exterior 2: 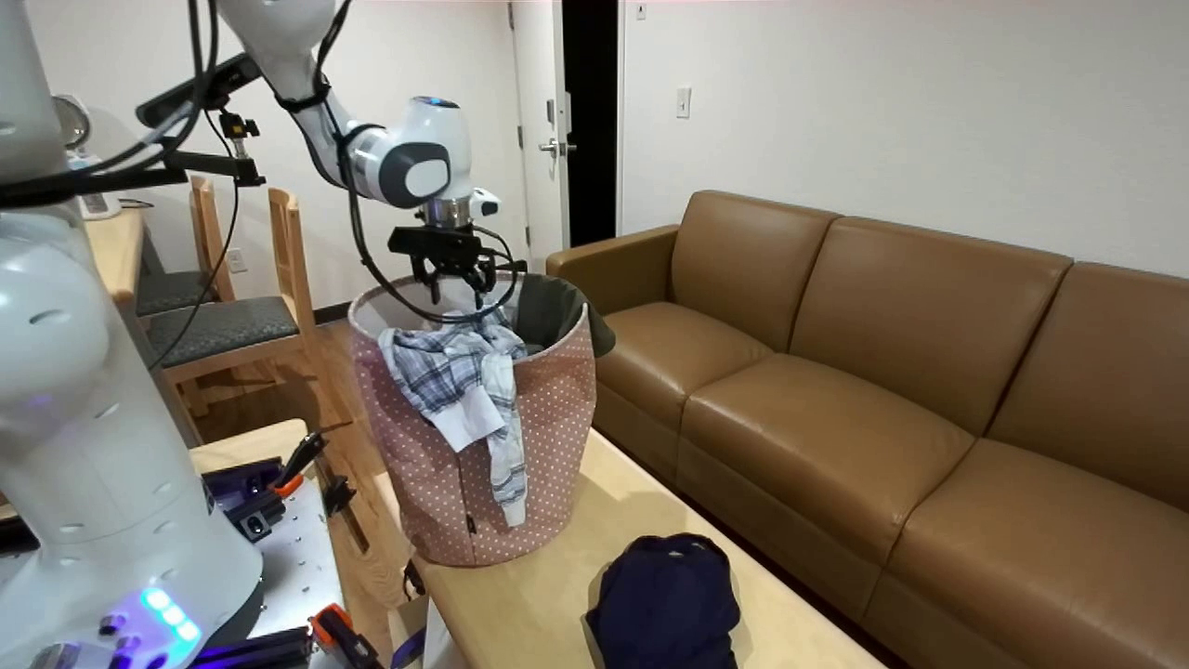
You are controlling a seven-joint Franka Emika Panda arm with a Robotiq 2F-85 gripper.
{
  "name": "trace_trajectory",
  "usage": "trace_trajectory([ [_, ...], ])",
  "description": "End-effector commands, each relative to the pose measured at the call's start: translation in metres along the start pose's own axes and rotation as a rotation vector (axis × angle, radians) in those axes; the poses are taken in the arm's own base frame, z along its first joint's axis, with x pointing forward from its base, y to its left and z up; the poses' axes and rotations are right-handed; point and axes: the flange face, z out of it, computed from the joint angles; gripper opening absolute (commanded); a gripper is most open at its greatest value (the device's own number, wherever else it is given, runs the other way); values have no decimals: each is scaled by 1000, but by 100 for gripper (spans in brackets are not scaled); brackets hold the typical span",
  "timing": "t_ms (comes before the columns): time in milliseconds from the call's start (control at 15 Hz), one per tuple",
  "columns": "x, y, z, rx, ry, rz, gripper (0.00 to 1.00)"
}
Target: Put the checked garment in the laundry basket
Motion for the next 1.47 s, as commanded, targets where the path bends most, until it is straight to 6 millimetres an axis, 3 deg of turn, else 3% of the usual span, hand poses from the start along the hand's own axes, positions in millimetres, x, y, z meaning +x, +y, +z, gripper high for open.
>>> trace_trajectory([
  [0, -36, -10, -62, -63, 148, 113, 100],
  [267, -87, 11, -107, -30, 331, 280, 100],
  [533, -152, 46, -105, -78, 420, 306, 100],
  [600, -139, 67, -104, -103, 422, 266, 100],
  [800, -157, 82, -100, -171, 423, 139, 100],
  [1000, -170, 91, -86, -132, 410, 52, 100],
  [1267, -175, 96, -83, -101, 448, -151, 100],
  [1333, -180, 94, -76, -117, 457, -110, 100],
  [1400, -176, 100, -82, -107, 435, -80, 100],
])
